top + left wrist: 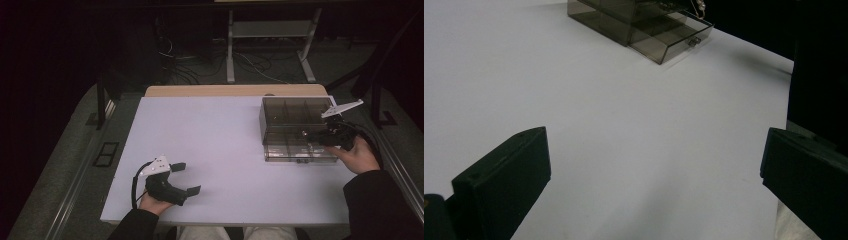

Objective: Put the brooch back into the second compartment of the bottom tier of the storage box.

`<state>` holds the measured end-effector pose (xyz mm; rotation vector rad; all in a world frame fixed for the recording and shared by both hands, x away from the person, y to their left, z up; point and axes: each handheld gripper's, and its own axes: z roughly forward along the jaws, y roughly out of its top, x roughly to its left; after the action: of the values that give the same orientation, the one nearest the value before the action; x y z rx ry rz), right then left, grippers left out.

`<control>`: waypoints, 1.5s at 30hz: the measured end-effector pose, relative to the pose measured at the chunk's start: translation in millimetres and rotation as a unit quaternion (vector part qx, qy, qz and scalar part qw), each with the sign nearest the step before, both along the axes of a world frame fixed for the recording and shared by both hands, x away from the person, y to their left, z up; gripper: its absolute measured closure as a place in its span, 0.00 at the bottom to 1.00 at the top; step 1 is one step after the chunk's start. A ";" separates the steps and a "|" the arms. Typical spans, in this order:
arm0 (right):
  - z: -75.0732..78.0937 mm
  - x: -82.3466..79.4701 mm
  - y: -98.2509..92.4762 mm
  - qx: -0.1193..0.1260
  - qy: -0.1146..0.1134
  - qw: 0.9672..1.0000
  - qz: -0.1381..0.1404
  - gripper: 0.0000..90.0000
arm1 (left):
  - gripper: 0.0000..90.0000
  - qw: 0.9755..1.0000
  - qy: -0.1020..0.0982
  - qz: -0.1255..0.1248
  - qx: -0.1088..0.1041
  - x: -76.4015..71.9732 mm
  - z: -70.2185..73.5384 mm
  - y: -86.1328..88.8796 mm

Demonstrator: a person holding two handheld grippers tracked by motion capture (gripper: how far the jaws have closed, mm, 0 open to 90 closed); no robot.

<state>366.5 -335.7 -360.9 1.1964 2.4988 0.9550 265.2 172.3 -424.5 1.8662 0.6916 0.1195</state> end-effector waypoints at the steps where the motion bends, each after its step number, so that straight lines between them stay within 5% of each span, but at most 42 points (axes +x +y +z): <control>1: -0.9 0.3 -0.1 -0.002 0.000 1.000 0.000 0.87 | 0.00 1.000 0.000 0.000 0.000 0.0 0.0 0.0; 45: -45.3 16.6 13.2 -0.027 0.031 0.999 0.017 0.87 | 0.00 1.000 0.000 -0.001 0.002 0.3 -0.2 -0.3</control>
<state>383.1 -322.5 -406.2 1.1872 2.5831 0.8661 265.5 172.0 -424.7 1.8700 0.6902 0.1195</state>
